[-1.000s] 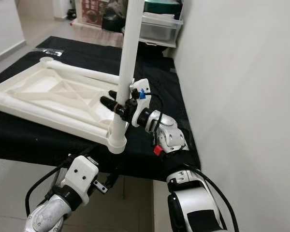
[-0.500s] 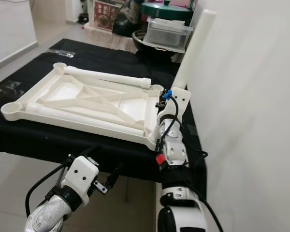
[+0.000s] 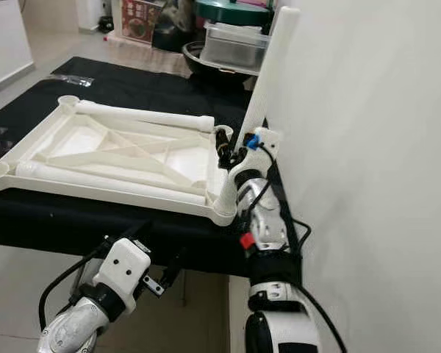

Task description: Building children table

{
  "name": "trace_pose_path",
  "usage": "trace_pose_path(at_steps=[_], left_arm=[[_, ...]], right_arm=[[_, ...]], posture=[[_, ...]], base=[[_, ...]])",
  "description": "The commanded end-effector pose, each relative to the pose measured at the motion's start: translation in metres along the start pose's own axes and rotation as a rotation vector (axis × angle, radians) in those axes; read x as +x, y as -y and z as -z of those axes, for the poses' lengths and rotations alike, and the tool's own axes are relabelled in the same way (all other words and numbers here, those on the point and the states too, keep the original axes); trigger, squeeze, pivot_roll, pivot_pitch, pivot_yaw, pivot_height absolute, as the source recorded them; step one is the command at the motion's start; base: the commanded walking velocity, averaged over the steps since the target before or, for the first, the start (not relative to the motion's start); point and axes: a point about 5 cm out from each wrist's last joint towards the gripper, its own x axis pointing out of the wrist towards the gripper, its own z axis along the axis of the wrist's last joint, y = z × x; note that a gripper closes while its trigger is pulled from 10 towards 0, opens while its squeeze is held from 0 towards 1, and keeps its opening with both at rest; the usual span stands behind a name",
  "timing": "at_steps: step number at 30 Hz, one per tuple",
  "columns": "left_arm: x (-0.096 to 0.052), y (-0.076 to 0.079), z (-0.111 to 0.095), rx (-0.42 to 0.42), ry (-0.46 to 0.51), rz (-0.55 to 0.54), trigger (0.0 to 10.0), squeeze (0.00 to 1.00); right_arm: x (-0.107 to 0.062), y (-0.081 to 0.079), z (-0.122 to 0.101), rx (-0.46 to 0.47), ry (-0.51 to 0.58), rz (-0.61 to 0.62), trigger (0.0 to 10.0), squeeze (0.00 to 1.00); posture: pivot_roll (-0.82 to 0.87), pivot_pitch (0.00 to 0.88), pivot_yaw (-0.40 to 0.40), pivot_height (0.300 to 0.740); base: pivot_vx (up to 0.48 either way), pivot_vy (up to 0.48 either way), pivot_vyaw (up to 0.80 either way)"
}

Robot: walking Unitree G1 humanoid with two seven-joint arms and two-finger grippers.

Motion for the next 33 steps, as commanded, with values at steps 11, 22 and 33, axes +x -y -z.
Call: trace_pose_path(at_steps=[11, 22, 33], left_arm=[[0.0, 0.003, 0.002, -0.005, -0.012, 0.011, 10.0, 0.0], [-0.001, 0.0, 0.004, 0.001, -0.02, 0.003, 10.0, 0.0], [0.0, -0.001, 0.006, 0.0, -0.022, 0.004, 10.0, 0.0]], right_arm=[[-0.02, -0.04, 0.01, 0.034, -0.309, -0.833, 10.0, 0.0], [0.014, -0.033, 0.016, -0.115, -0.208, -0.445, 0.0, 0.0], [-0.012, 0.043, 0.018, -0.196, -0.165, 0.472, 0.0, 0.0]], posture=[[0.11, 0.012, -0.171, 0.74], [0.11, 0.023, -0.167, 0.74], [0.1, 0.027, -0.163, 0.74]], base=[[0.0, 0.0, 0.0], [0.0, 0.0, 0.0], [0.0, 0.0, 0.0]])
